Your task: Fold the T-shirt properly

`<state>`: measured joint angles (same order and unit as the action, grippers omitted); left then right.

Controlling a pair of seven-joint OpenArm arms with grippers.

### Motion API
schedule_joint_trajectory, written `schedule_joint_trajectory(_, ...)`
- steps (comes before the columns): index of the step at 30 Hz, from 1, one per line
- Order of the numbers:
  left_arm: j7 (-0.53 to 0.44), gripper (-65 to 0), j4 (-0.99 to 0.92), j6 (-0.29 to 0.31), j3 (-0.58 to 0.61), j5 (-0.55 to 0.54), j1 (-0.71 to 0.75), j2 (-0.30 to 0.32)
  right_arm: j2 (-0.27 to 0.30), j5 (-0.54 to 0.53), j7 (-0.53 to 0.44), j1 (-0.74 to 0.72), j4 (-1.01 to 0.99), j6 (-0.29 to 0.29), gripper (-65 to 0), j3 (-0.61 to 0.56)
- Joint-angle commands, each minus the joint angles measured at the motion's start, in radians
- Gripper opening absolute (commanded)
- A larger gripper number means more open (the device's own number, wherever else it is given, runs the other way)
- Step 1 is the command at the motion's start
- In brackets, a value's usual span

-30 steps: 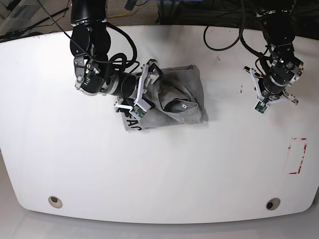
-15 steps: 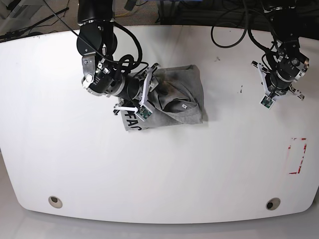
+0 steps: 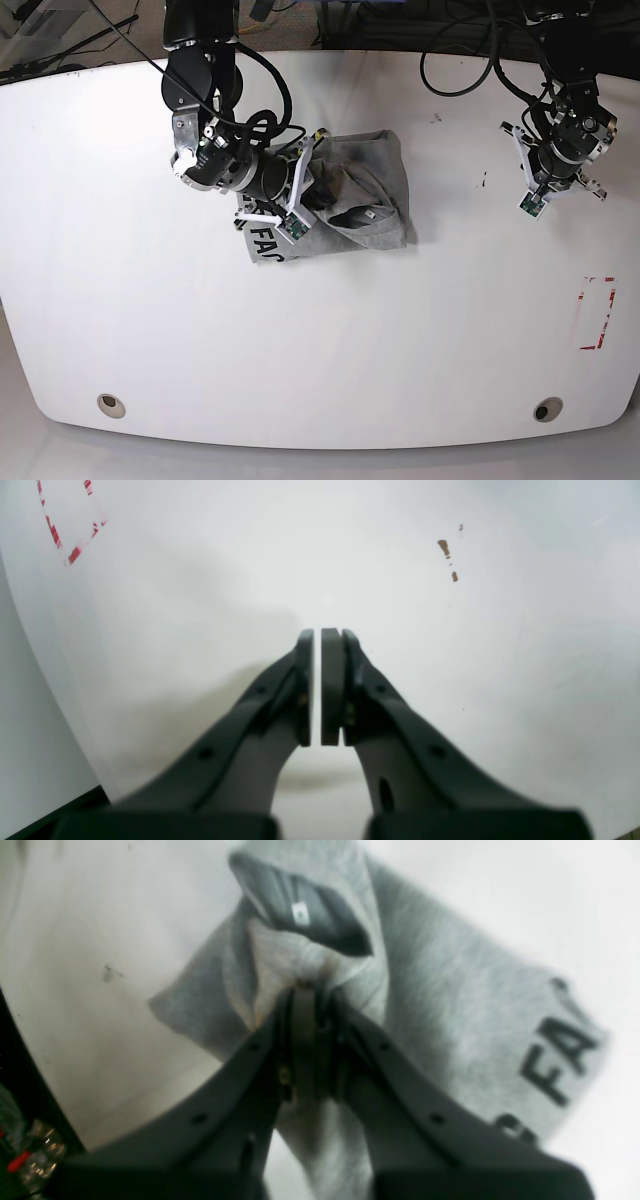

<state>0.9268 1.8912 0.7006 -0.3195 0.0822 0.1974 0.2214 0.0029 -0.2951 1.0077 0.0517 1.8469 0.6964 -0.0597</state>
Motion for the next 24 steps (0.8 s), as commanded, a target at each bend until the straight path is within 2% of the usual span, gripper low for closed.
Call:
schedule_joint_trajectory(1, -0.012, -64.4, 0.014, -0.002, -0.007, 0.001, -0.009, 0.011, -0.004, -0.025, -0.022, 0.0, 0.089, 0.002, -62.3, -0.022)
schedule_joint_trajectory(6, -0.012, -64.4, 0.006, -0.002, -0.007, 0.001, -0.008, 0.011, -0.004, -0.017, -0.02, 0.02, 0.136, 0.002, -62.3, -0.114)
schedule_joint_trajectory(13, -0.012, -64.4, -0.025, -0.002, -0.005, 0.001, -0.011, 0.011, -0.005, -0.013, -0.022, 0.032, 0.092, 0.002, -60.9, -0.259)
schedule_joint_trajectory(15, -0.012, -64.4, -0.025, -0.002, -0.005, 0.001, -0.011, 0.011, -0.005, -0.013, -0.03, 0.029, 0.046, 0.002, -53.7, -0.288)
schedule_joint_trajectory(20, -0.012, -64.4, -0.026, -0.002, -0.005, 0.001, -0.013, 0.013, -0.002, -0.017, -0.03, 0.003, -0.01, 0.002, -29.5, -0.322)
schedule_joint_trajectory(21, -0.012, -64.4, -0.026, -0.002, -0.003, 0.0, -0.014, 0.013, -0.001, -0.022, -0.03, 0.004, 0.015, 0.002, -27.6, -0.32)
schedule_joint_trajectory(24, -0.012, -64.4, -0.028, -0.002, -0.003, 0.0, -0.016, 0.013, 0.001, -0.02, -0.025, 0.018, 0.073, 0.002, -27.1, -0.319)
